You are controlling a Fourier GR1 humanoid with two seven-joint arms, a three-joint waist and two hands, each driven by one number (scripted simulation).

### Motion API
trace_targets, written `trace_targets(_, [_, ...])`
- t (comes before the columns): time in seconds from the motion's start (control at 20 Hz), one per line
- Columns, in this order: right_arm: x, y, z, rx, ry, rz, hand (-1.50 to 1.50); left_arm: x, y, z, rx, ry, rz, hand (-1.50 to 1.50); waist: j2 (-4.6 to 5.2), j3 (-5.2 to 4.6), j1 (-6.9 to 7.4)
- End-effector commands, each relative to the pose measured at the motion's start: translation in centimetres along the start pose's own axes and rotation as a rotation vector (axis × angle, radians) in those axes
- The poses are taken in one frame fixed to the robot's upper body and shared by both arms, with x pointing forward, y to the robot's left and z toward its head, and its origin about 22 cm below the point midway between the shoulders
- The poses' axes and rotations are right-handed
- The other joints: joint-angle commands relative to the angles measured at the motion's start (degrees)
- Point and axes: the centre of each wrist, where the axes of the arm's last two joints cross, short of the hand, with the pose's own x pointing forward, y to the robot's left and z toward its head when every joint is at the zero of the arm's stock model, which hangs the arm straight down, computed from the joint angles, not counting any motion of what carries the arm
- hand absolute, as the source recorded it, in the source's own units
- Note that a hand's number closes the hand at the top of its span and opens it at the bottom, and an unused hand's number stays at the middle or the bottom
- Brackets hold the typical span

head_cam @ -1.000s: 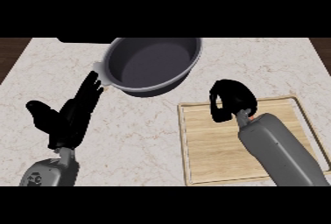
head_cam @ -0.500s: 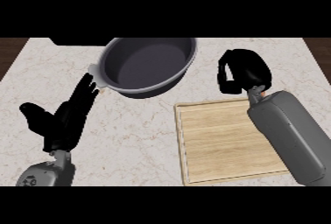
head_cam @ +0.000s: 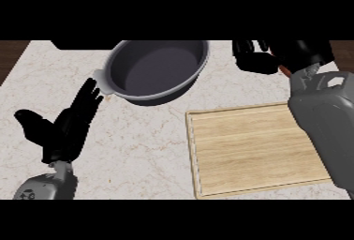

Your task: Pick the sweet potato from the tray and place it in the pot

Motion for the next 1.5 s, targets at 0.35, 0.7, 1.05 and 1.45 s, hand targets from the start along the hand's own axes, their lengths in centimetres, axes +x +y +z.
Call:
trace_targets(0.35, [6.4, -3.8, -5.1, -0.018, -0.082, -0.117, 1.5, -1.1, -1.2, -1.1, -0.019, -0.009, 0.0, 0.0, 0.36, -0.04, 0.78])
trace_targets(0.7, [11.1, -0.6, -7.9, 0.002, 0.009, -0.118, 1.5, -0.8, -1.3, -0.3, -0.045, -0.002, 0.005, 0.0, 0.34, -0.04, 1.12])
trace_targets(1.05, [9.5, 4.9, -10.7, 0.05, 0.029, -0.126, 1.5, 0.6, -1.4, -0.6, -0.033, -0.015, 0.0, 0.0, 0.7, -0.03, 1.81])
trace_targets(1.45, [8.6, 8.0, -11.8, 0.195, 0.145, -0.259, -1.5, -0.5, -1.3, -0.6, -0.067, -0.002, 0.006, 0.0, 1.18, -0.08, 3.06])
